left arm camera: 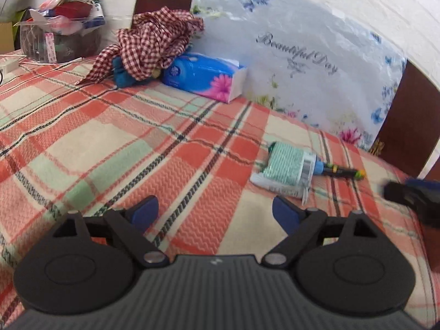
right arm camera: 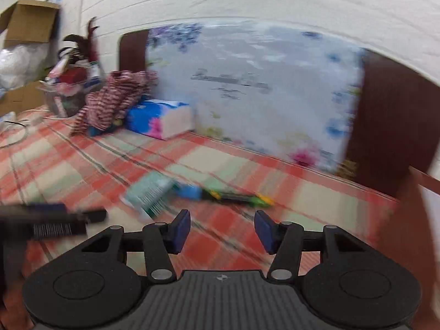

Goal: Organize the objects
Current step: 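Move the right gripper to the green-and-white barcode packet and close on it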

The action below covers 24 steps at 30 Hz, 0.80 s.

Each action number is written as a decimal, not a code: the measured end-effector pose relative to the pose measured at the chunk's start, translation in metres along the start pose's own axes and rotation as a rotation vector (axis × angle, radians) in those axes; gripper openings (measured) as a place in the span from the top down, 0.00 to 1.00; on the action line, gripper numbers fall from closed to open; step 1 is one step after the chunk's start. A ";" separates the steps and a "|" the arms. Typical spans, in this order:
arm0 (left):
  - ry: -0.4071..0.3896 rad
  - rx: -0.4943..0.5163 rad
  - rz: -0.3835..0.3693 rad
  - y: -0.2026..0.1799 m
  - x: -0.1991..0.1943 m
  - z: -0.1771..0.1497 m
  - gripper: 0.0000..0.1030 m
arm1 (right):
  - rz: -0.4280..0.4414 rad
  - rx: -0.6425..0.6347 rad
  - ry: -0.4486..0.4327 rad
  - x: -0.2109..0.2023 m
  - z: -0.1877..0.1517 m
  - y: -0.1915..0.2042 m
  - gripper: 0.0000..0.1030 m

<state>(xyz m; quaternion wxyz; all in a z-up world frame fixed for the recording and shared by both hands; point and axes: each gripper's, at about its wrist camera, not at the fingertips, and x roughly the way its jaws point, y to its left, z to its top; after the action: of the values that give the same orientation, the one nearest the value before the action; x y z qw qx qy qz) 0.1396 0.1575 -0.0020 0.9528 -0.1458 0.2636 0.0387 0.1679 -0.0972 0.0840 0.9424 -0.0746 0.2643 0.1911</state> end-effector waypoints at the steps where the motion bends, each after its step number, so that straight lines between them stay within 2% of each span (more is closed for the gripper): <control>1: -0.036 -0.035 -0.003 0.006 -0.004 0.001 0.11 | 0.058 0.023 0.013 0.014 0.011 0.003 0.46; 3: -0.087 -0.124 0.008 0.020 -0.007 0.004 0.11 | 0.129 0.071 0.062 0.038 0.024 0.012 0.48; 6: -0.084 -0.251 0.033 0.039 0.000 0.006 0.11 | 0.124 0.139 0.143 0.074 0.023 0.025 0.50; 7: -0.091 -0.262 0.028 0.040 0.000 0.006 0.11 | 0.142 0.170 0.169 0.084 0.019 0.026 0.63; 8: -0.091 -0.253 0.032 0.039 0.001 0.007 0.10 | 0.183 0.216 0.152 0.087 0.015 0.026 0.68; 10: -0.083 -0.219 0.032 0.032 0.003 0.008 0.10 | 0.195 0.236 0.149 0.081 0.013 0.026 0.71; 14: -0.076 -0.204 0.021 0.033 0.006 0.007 0.09 | 0.170 0.248 0.159 0.037 -0.006 0.012 0.73; 18: -0.070 -0.178 0.024 0.029 0.008 0.007 0.09 | 0.128 0.284 0.163 -0.043 -0.050 -0.023 0.72; 20: -0.064 -0.147 0.026 0.024 0.008 0.006 0.09 | 0.069 0.308 0.183 -0.083 -0.076 -0.043 0.72; 21: -0.057 -0.126 0.025 0.021 0.008 0.006 0.09 | 0.021 0.315 0.191 -0.102 -0.090 -0.053 0.71; 22: -0.047 -0.102 0.025 0.018 0.009 0.006 0.09 | -0.041 0.320 0.204 -0.120 -0.104 -0.064 0.65; 23: -0.037 -0.075 0.025 0.014 0.010 0.006 0.09 | -0.110 0.322 0.209 -0.136 -0.117 -0.073 0.47; 24: -0.022 -0.045 0.026 0.009 0.010 0.006 0.09 | -0.189 0.315 0.203 -0.151 -0.128 -0.080 0.34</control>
<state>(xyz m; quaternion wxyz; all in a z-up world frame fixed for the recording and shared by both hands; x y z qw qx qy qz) 0.1500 0.1676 -0.0044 0.9515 -0.1632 0.2541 0.0587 0.0210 -0.2498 0.0576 0.9246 0.0301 0.3765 0.0496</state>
